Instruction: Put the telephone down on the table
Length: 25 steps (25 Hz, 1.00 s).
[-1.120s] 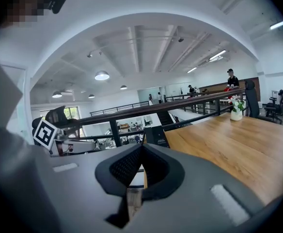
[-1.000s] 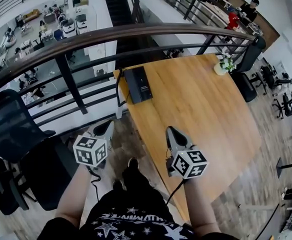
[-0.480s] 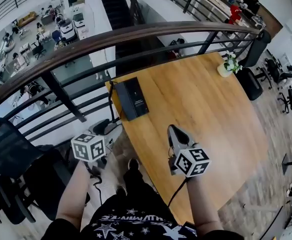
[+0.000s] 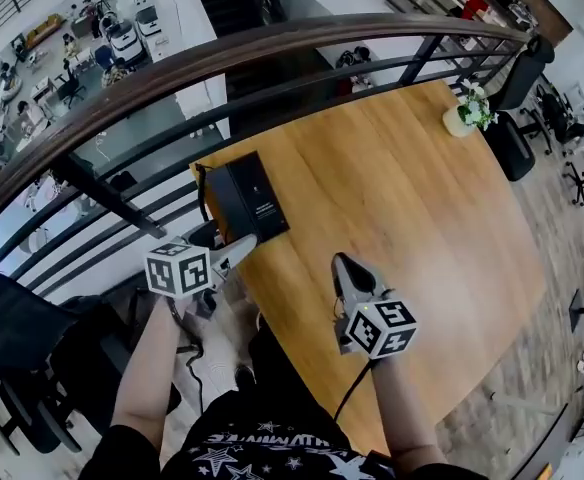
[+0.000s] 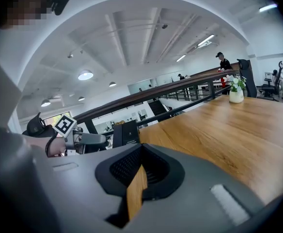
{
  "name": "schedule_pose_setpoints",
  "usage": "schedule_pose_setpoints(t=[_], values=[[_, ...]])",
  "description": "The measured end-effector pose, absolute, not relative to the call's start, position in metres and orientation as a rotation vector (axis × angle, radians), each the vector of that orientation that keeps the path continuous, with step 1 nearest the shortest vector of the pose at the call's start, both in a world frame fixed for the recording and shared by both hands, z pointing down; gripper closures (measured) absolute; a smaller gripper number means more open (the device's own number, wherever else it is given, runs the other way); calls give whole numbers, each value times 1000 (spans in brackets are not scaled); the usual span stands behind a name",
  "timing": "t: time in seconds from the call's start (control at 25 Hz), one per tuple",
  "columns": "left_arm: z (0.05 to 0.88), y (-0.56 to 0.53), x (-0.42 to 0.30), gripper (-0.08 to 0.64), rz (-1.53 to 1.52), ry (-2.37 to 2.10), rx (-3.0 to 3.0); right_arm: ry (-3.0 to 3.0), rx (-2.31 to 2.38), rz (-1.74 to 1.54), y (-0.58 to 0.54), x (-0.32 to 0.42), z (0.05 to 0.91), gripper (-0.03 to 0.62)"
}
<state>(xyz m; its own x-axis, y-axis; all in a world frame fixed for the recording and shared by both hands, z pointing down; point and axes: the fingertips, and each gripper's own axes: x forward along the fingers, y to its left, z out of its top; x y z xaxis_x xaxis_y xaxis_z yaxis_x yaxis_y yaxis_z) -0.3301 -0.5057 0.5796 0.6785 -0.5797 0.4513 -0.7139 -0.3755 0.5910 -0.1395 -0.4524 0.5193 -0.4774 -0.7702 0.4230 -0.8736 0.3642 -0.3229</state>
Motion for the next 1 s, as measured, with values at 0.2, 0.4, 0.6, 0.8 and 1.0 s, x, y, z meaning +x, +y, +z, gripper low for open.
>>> schedule_pose_setpoints(t=[0.2, 0.4, 0.6, 0.8, 1.0], values=[[598, -530, -341, 118, 173, -1016, 1991, -2403, 1482, 788, -454, -136, 532, 589], [603, -546, -333, 118, 171, -982, 1952, -2391, 1498, 866, -460, -126, 537, 589], [608, -554, -328, 120, 192, -950, 1942, -2388, 1501, 872, -464, -128, 542, 589], [612, -562, -325, 135, 194, -939, 1929, -2381, 1511, 885, -464, -129, 547, 589], [620, -567, -337, 262, 123, -1004, 1839, -2364, 1528, 901, -462, -121, 550, 589]])
